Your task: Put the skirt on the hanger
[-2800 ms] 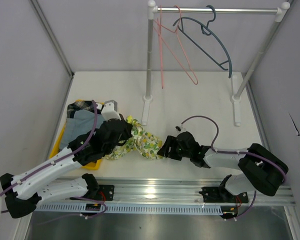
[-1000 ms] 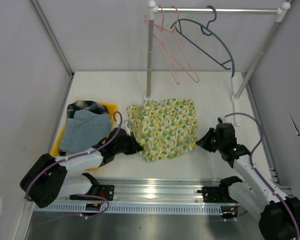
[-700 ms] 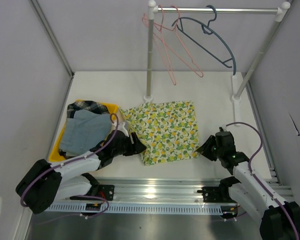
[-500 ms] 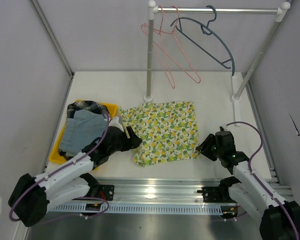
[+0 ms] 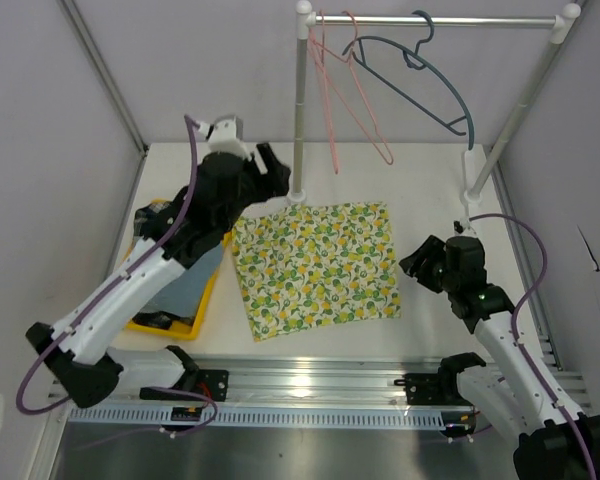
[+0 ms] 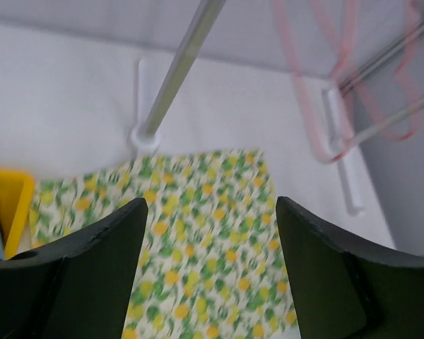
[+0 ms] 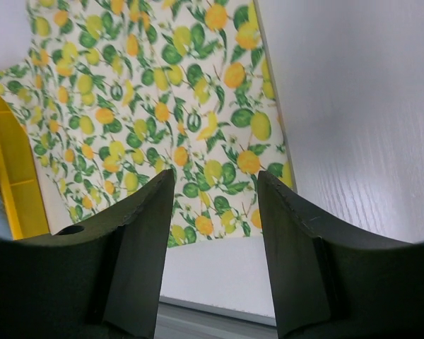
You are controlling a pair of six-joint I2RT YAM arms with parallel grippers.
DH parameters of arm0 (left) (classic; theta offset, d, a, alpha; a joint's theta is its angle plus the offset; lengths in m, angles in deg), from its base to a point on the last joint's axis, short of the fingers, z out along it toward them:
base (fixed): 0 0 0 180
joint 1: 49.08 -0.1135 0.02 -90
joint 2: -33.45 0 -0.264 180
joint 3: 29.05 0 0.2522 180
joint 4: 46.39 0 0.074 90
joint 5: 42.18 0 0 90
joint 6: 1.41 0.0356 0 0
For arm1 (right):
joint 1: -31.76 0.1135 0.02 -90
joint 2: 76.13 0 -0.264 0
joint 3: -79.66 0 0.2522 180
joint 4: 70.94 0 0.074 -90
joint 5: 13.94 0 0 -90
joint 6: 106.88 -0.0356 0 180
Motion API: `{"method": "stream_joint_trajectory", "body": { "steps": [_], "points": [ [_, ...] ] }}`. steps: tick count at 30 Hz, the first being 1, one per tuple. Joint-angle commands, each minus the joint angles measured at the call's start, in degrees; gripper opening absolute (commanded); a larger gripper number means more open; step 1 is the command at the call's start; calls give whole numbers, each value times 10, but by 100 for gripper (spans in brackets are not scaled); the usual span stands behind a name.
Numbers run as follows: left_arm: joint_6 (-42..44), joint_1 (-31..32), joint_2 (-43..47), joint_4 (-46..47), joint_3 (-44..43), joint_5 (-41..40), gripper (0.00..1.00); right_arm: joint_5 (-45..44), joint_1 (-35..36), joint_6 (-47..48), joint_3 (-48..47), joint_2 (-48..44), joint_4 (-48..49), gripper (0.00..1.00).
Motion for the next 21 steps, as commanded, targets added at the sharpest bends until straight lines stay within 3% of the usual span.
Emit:
{"method": "stream_joint_trajectory", "body": {
  "steps": [1, 5, 13, 17, 21],
  "points": [
    [79, 19, -88, 18, -167, -55, 80, -9, -9, 30, -39, -1, -6, 57],
    [119, 32, -236, 14, -410, -96, 80, 13, -14, 31, -51, 6, 6, 56],
    [199, 41, -486, 19, -650, -173, 73, 44, -17, 47, -91, 18, 3, 56],
    [225, 40, -507, 49, -645, -194, 71, 54, -19, 55, -98, 21, 2, 57],
    [238, 37, -512, 57, -640, -189, 61, 63, -21, 56, -95, 20, 7, 56]
  ]
}}
